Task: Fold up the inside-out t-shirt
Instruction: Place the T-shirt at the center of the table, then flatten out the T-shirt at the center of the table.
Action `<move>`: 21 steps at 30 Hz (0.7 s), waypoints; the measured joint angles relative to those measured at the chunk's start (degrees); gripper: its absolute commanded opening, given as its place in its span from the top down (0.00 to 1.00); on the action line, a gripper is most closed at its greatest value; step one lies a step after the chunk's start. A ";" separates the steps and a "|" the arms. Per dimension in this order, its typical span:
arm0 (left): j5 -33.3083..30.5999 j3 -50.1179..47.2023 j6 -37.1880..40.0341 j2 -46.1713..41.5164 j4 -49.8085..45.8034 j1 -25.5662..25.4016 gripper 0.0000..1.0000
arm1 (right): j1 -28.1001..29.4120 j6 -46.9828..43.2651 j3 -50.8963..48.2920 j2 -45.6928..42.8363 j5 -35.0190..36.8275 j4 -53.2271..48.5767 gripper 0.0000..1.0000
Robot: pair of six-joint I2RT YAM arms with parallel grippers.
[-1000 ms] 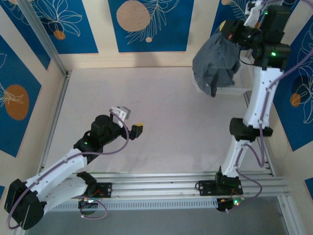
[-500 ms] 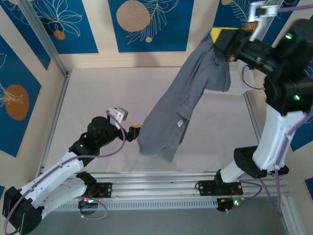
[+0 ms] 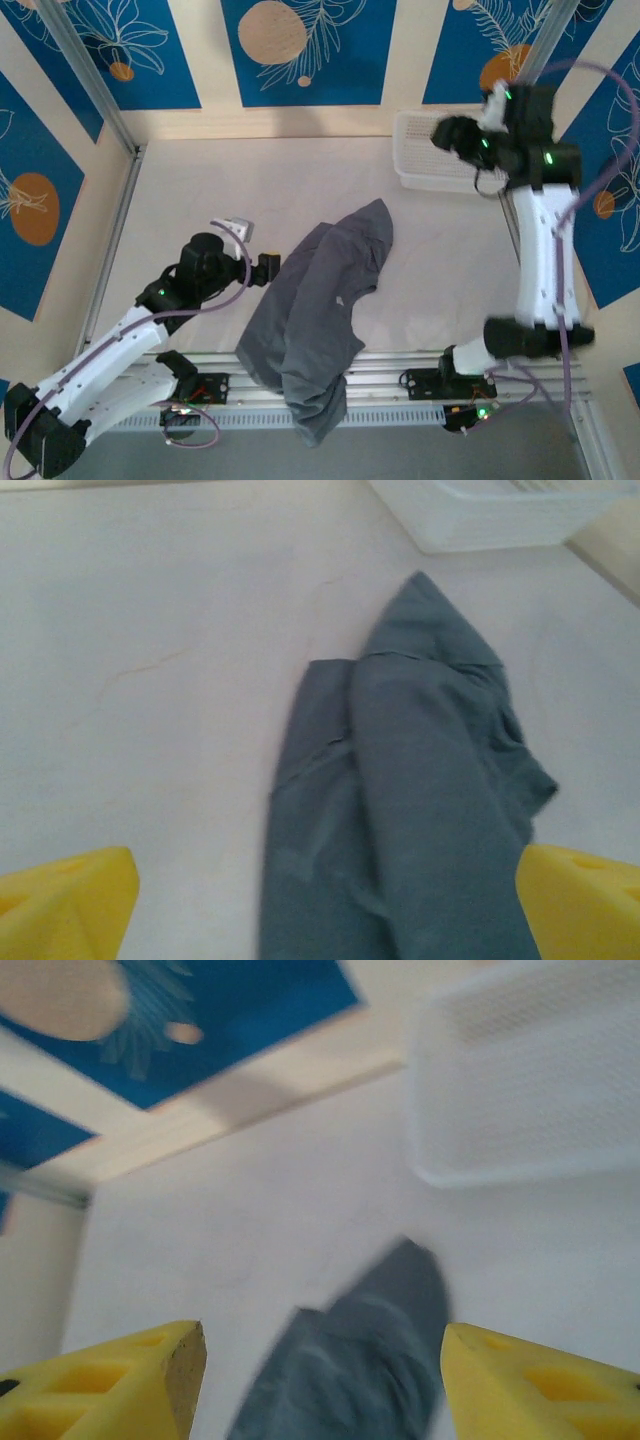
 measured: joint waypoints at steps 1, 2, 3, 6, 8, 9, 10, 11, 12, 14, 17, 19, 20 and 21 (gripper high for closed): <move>2.29 0.98 -0.26 1.57 -0.37 -0.52 0.11 | -1.55 1.20 -10.12 -6.82 0.37 3.80 0.39; 4.15 1.88 -0.63 3.19 -0.70 -1.53 0.13 | -2.45 2.80 -19.61 -13.00 0.09 6.58 0.39; 5.33 2.73 -1.09 4.74 -1.20 -3.17 0.15 | -2.69 4.22 -26.10 -17.35 -0.52 7.85 0.39; 6.75 5.31 -2.16 9.46 -3.50 -12.22 0.17 | -2.34 7.93 -41.31 -22.53 -4.13 11.74 0.39; 5.53 6.91 -3.17 12.70 -5.66 -20.26 0.17 | -1.36 9.46 -47.95 -19.08 -6.10 15.43 0.39; 4.72 7.52 -3.69 14.29 -6.64 -23.80 0.17 | -0.70 9.90 -50.07 -16.74 -6.49 16.92 0.38; 3.63 8.00 -4.42 16.20 -7.63 -26.97 0.15 | 0.28 10.36 -52.24 -13.79 -6.86 18.43 0.37; 2.75 8.22 -5.22 18.29 -8.37 -29.92 0.13 | 1.60 10.43 -53.75 -11.04 -6.84 19.69 0.36; 2.36 8.22 -5.79 20.31 -8.81 -31.74 0.12 | 2.89 10.62 -54.47 -8.83 -6.80 20.65 0.34; 1.57 8.17 -6.93 25.42 -9.75 -33.92 0.12 | 6.21 10.97 -54.86 -3.80 -7.02 23.47 0.33; -0.42 7.85 -8.31 33.14 -10.03 -34.51 0.38 | 9.70 11.65 -54.21 4.17 -7.72 28.96 0.34; -2.51 7.80 -9.27 36.26 -10.69 -34.45 0.75 | 10.60 12.39 -53.40 9.77 -7.96 32.06 0.44; -3.41 7.80 -9.20 36.92 -10.97 -34.12 0.88 | 10.71 12.68 -52.96 12.37 -8.02 33.38 0.52; -4.02 7.80 -9.14 36.98 -11.19 -33.73 0.97 | 10.97 13.29 -52.54 15.19 -8.20 34.77 0.62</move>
